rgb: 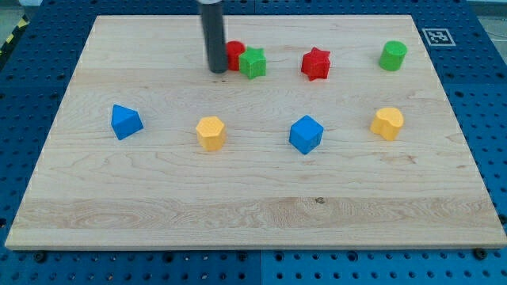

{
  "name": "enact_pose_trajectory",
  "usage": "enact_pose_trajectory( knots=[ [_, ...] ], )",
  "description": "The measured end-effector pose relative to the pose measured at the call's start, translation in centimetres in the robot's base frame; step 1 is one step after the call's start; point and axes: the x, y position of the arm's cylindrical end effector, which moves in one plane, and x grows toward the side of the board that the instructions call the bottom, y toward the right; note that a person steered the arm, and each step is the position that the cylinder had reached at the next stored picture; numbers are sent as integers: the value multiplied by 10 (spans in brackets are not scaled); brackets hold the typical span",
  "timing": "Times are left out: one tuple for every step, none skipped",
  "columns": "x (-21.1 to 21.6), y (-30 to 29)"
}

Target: Drag the blue triangle towards the top left corner of the board

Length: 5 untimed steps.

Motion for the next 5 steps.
enact_pose_trajectory(
  knots=[
    [39, -5],
    [90, -13],
    [131, -28],
    [166, -52],
    [175, -73]
  ],
)
